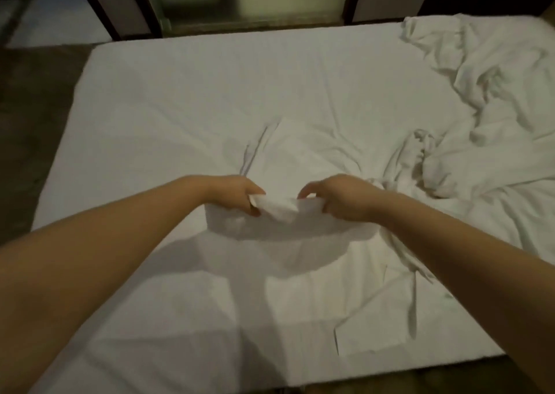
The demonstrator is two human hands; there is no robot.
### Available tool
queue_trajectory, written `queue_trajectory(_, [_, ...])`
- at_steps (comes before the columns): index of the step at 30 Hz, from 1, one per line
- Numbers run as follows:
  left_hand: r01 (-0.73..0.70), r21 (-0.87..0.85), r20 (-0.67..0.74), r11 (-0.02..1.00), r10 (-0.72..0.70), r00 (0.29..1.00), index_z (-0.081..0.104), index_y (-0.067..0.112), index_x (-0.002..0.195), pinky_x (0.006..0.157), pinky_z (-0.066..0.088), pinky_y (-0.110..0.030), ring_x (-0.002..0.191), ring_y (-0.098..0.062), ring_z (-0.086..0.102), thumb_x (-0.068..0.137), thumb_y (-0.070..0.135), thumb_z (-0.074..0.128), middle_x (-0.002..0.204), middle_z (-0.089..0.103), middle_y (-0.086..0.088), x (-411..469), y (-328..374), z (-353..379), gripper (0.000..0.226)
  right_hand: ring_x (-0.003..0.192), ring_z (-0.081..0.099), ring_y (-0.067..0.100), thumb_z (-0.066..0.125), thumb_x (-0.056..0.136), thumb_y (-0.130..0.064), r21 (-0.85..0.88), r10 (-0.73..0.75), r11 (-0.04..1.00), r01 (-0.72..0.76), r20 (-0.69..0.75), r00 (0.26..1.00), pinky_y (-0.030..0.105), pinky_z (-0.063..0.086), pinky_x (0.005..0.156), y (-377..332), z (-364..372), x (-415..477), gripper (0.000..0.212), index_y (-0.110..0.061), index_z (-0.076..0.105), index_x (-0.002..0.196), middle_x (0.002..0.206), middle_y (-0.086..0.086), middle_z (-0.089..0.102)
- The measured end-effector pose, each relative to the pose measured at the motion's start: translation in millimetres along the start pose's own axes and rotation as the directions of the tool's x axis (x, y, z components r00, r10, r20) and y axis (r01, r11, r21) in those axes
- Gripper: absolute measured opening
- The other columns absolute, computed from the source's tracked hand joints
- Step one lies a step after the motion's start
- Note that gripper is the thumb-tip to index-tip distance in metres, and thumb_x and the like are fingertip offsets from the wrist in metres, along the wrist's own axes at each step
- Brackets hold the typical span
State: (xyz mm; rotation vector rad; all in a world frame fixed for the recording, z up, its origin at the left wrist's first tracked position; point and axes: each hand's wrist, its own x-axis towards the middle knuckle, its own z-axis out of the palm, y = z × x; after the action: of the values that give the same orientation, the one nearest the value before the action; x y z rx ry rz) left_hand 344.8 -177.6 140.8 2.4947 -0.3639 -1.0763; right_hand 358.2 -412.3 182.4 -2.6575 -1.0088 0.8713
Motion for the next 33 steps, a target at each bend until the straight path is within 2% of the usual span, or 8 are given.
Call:
queue_trajectory(5, [0.069,0.322,-0.284,0.944,0.027,0.958,0.063,0.025,0.099,0.078,0.036,-0.026,0.109,-0.023,0.055,0.092,0.034,0.055,0.119,0.062,-0.004,69,9,-86,0.014,0.102,0.054,0.028,0.045,0.086,-0.01,-0.264,0.154,0.926,-0.271,-0.391,0.908,0.034,0.032,0.084,54,-36,58,0.036,-0.026,0.055,0.118,0.104,0.004,0.065])
queue_trajectory(9, [0.289,0.519,-0.629,0.804,0.131,0.766,0.058,0.025,0.105,0.094,0.031,-0.039,0.111,-0.028,0.05,0.098,0.027,0.037,0.111,0.061,-0.007,152,23,-126,0.023,0.098,0.047,0.032,0.04,0.082,-0.002,-0.049,0.349,0.855,-0.516,-0.682,0.642,0.037,0.026,0.081,118,-46,107,0.033,-0.018,0.056,0.107,0.094,0.01,0.065])
queue_trajectory(12, [0.331,0.338,-0.765,0.881,0.053,0.642,0.037,0.026,0.139,0.113,0.006,-0.049,0.138,-0.026,0.023,0.101,0.031,0.033,0.145,0.037,-0.007,205,21,-119,0.038,0.116,0.042,0.031,0.038,0.088,-0.003,0.135,0.477,0.81,-0.571,-0.718,0.506,0.04,0.026,0.096,161,-35,139,0.04,-0.02,0.052,0.121,0.118,0.009,0.061])
queue_trajectory(14, [0.308,0.249,-0.753,0.918,-0.016,0.658,0.008,0.028,0.15,0.114,-0.002,-0.05,0.145,-0.023,0.002,0.102,0.038,0.028,0.158,0.006,-0.002,228,16,-94,0.053,0.138,0.023,0.026,0.042,0.096,-0.016,0.279,0.544,0.806,-0.522,-0.698,0.465,0.043,0.014,0.112,176,-22,155,0.047,-0.025,0.034,0.142,0.149,0.005,0.034])
queue_trajectory(17, [0.275,0.224,-0.703,0.935,-0.04,0.71,-0.001,0.034,0.149,0.114,-0.002,-0.05,0.145,-0.018,-0.004,0.099,0.047,0.022,0.159,-0.004,0.002,249,2,-41,0.056,0.146,0.004,0.023,0.037,0.099,-0.04,0.301,0.529,0.833,-0.464,-0.68,0.508,0.047,0.002,0.115,174,15,168,0.057,-0.029,0.015,0.15,0.159,0.0,0.008])
queue_trajectory(21, [0.283,0.174,-0.66,0.943,-0.102,0.744,0.002,0.038,0.149,0.114,0.0,-0.05,0.146,-0.017,-0.002,0.096,0.053,0.017,0.159,0.001,0.003,275,-17,5,0.057,0.146,-0.003,0.028,0.021,0.094,-0.062,0.15,0.487,0.86,-0.488,-0.529,0.695,0.053,-0.002,0.113,169,84,186,0.065,-0.033,0.009,0.15,0.16,-0.002,0.003])
queue_trajectory(26, [0.331,0.206,-0.682,0.921,-0.108,0.723,0.001,0.037,0.149,0.114,0.0,-0.05,0.146,-0.017,0.001,0.096,0.053,0.012,0.159,0.004,0.002,333,-42,10,0.056,0.146,-0.006,0.026,0.014,0.093,-0.063,0.199,0.596,0.795,-0.573,-0.434,0.676,0.052,-0.006,0.113,218,108,234,0.069,-0.028,0.0,0.151,0.16,0.001,-0.001])
queue_trajectory(33, [0.362,0.159,-0.641,0.919,-0.182,0.746,0.008,0.038,0.148,0.115,0.0,-0.051,0.145,-0.022,0.003,0.096,0.056,0.015,0.159,0.006,-0.001,345,-43,11,0.056,0.146,0.002,0.025,0.024,0.095,-0.059,0.25,0.541,0.841,-0.481,-0.347,0.766,0.051,0.001,0.115,227,103,236,0.068,-0.025,0.006,0.151,0.16,0.002,0.006])
